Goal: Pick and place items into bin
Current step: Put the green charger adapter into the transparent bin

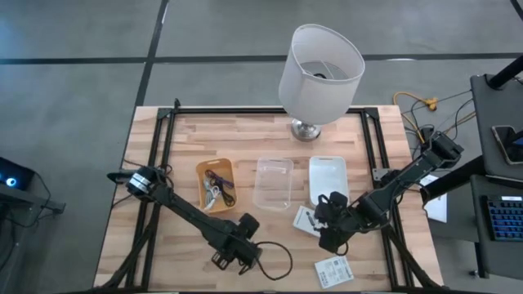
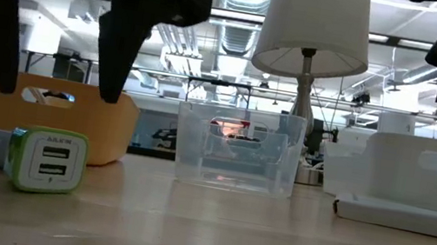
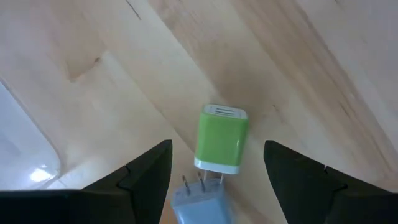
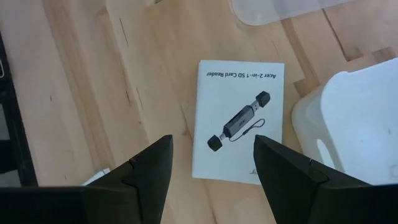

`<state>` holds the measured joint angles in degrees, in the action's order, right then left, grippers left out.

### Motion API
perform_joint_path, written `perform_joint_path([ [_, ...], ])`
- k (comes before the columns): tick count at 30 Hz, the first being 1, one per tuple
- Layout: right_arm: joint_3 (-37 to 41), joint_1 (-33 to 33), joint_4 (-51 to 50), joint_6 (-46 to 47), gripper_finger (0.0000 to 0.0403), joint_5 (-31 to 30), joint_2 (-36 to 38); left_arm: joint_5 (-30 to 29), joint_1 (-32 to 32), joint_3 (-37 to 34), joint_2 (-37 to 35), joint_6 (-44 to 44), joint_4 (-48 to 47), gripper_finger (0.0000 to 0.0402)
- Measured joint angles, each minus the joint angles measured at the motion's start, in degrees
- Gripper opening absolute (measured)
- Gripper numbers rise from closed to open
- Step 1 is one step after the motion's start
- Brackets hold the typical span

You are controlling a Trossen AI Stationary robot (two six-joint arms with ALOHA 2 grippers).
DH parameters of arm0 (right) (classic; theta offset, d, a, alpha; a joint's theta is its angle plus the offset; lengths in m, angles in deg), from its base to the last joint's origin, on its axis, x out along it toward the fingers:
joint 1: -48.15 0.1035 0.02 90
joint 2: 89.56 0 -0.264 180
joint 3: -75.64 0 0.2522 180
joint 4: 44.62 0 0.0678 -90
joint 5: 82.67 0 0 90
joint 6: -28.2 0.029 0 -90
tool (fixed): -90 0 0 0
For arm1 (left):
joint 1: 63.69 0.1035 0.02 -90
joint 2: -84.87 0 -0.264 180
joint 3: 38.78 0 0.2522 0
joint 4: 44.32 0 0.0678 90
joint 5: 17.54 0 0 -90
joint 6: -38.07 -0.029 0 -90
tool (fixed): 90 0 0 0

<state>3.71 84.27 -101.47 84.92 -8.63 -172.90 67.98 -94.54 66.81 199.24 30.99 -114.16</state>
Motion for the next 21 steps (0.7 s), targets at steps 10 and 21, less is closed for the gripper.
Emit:
perform_joint_path([
  [10, 0.01, -0.02, 0.0, 0.31, 0.021, -2.13, 0.0, 5.02, 0.9, -1.98, 0.31, -0.85, 2.13, 0.0237],
  [21, 0.02, -0.02, 0.06, 1.01, 0.021, -2.18, -0.02, 4.49, 0.9, -4.13, 0.87, 2.24, 7.76, 0.0237],
])
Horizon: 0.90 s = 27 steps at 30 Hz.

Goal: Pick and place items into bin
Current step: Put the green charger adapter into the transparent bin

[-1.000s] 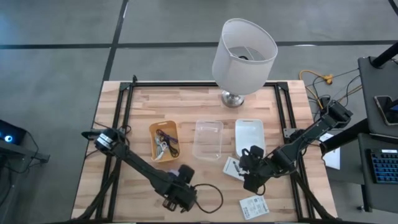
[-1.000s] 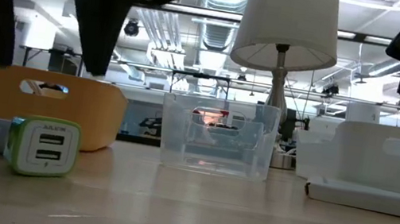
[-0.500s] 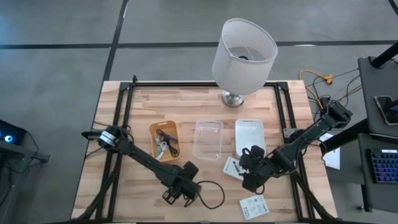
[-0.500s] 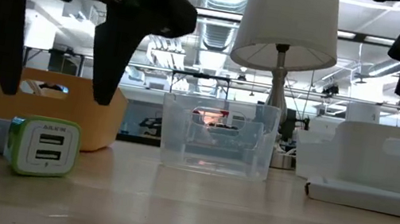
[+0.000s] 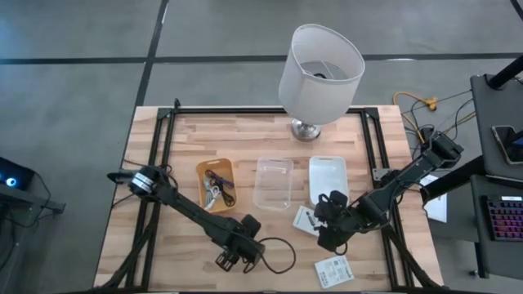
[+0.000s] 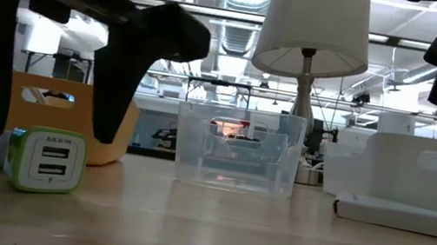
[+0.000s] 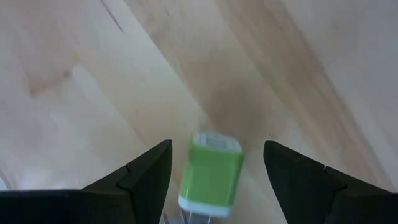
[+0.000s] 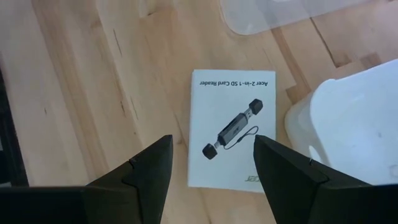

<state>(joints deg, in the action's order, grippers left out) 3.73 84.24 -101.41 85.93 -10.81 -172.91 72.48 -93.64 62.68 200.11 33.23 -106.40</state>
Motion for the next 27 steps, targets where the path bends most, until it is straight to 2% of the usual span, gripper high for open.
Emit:
perform_joint_path([
  [9, 0.0, 0.0, 0.1, 1.11, 0.021, 0.01, -0.02, -0.07, -0.04, -1.94, 0.4, -0.04, 0.32, 0.0229],
  [18, 0.0, 0.0, 0.12, 2.31, 0.021, 0.01, -0.02, -0.21, -0.04, -2.93, 0.28, -0.04, 0.98, 0.0127],
  [23, 0.0, 0.0, 0.14, 2.35, 0.021, 0.01, -0.02, -0.55, 0.1, -2.9, 0.24, 0.01, 1.56, 0.0127],
  [27, 0.0, 0.0, 0.25, 2.66, 0.021, -0.01, -0.02, -5.28, 0.13, -0.86, 0.34, 0.04, 1.17, 0.0133],
])
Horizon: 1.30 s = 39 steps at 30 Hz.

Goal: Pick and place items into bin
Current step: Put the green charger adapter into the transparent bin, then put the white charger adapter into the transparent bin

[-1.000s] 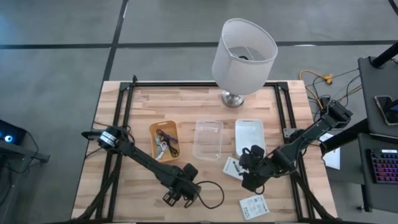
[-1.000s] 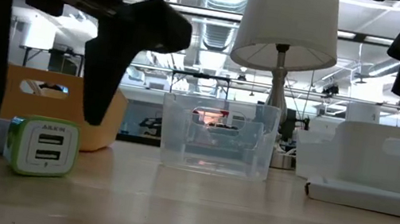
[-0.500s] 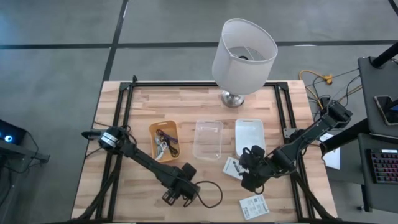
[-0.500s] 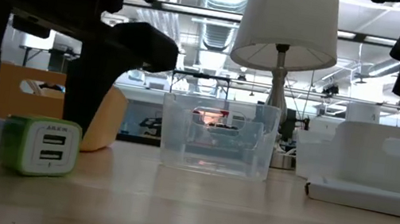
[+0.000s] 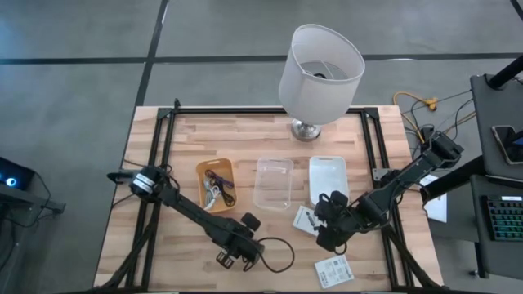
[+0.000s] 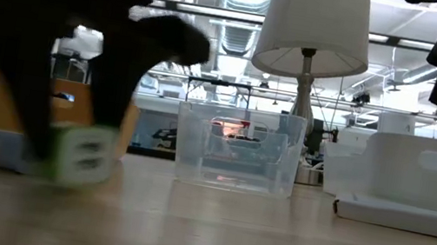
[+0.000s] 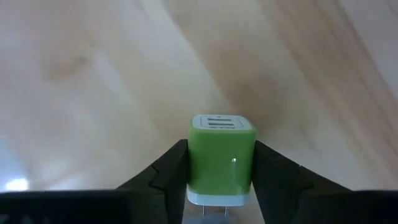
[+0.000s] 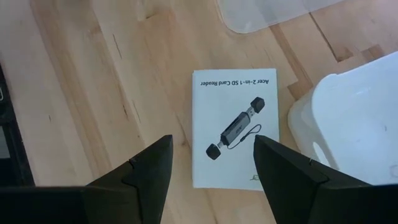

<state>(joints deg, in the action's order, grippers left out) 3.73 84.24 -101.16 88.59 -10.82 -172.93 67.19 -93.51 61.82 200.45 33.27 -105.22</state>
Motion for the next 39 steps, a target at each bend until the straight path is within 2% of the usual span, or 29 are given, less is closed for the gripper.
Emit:
perform_joint_path([
  [7, -1.58, 1.33, -0.34, 1.03, 0.021, -4.89, 1.21, -11.9, 2.25, 8.79, -3.2, 3.43, -0.48, 0.0135],
  [11, -2.51, 2.32, -0.51, 2.45, 0.021, -6.52, 2.55, -13.22, 7.47, 11.35, -5.23, 7.54, 0.94, 0.0136],
  [14, -2.71, 3.12, -1.35, 4.64, 0.021, -7.4, 3.72, -11.59, 13.45, 11.24, -6.39, 9.85, 2.54, 0.0136],
  [19, -2.61, 4.9, -6.67, 9.74, 0.021, -7.54, 5.12, -0.96, 24.91, 9.23, -5.79, 11.98, 7.49, 0.0137],
  [24, -2.48, 6.48, -9.54, 14.3, 0.021, -7.53, 5.31, -1.25, 30.83, 9.14, -3.55, 12.02, 6.64, 0.0143],
  [28, -2.33, 7.18, -9.52, 15.88, 0.021, -7.52, 4.65, -1.64, 31.69, 9.14, -2.61, 11.97, 5.14, 0.0179],
  [34, -1.66, 7.17, -9.37, 16.09, 0.021, -7.48, 3.67, -1.06, 29.4, 9.29, -3.02, 12.0, 3.99, 0.025],
  [36, -1.6, 7.17, -9.34, 15.73, 0.021, -7.37, 3.61, 2.28, 28.27, 10.15, -4.17, 11.77, 1.82, 0.0265],
  [39, -1.37, 7.17, -9.35, 15.47, 0.021, -7.37, 3.61, 6.09, 24.4, 11.75, -7.05, 7.37, -7.29, 0.0271],
])
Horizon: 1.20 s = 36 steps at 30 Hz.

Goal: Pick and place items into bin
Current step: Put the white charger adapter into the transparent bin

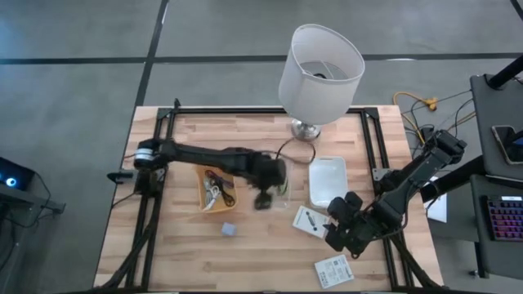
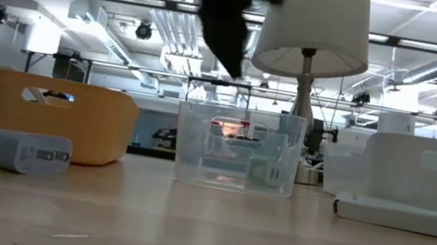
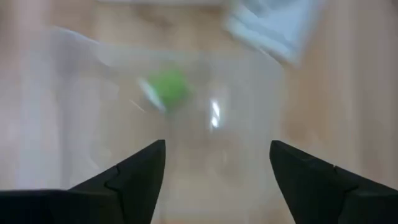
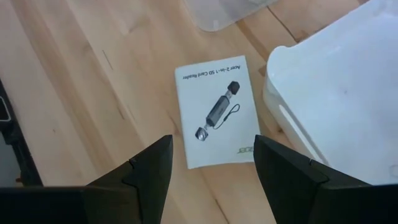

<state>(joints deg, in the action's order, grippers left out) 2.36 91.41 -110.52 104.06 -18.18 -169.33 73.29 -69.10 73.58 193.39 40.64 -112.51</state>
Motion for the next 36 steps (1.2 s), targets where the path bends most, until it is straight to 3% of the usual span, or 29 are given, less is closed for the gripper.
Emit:
perform_joint_path([
  [3, 0.19, 0.0, 0.04, -1.25, 0.021, 0.0, 0.0, -0.03, -6.61, -0.56, -3.19, -6.21, -8.67, 0.0263],
  [6, 0.79, -0.04, 0.06, -1.49, 0.021, 0.0, 0.0, -0.08, -13.86, -2.45, -5.49, -7.02, -12.42, 0.0253],
  [11, 1.85, -0.04, 0.2, -1.68, 0.021, -0.02, 0.0, -4.24, -22.15, -5.84, -5.27, 0.9, -11.16, 0.0249],
  [19, 2.25, -0.24, 3.06, -1.97, 0.021, -0.02, -0.02, -4.78, -24.06, -13.22, -3.73, 13.61, -9.19, 0.0249],
  [23, 2.25, -0.63, 5.53, -2.54, 0.021, -0.14, -0.02, -4.8, -24.03, -16.15, -3.66, 13.93, -7.62, 0.0249],
  [36, 2.25, -0.96, 5.77, -2.74, 0.021, -1.4, -0.2, -5.43, -23.8, -14.09, -3.66, 19.84, -2.61, 0.0254],
])
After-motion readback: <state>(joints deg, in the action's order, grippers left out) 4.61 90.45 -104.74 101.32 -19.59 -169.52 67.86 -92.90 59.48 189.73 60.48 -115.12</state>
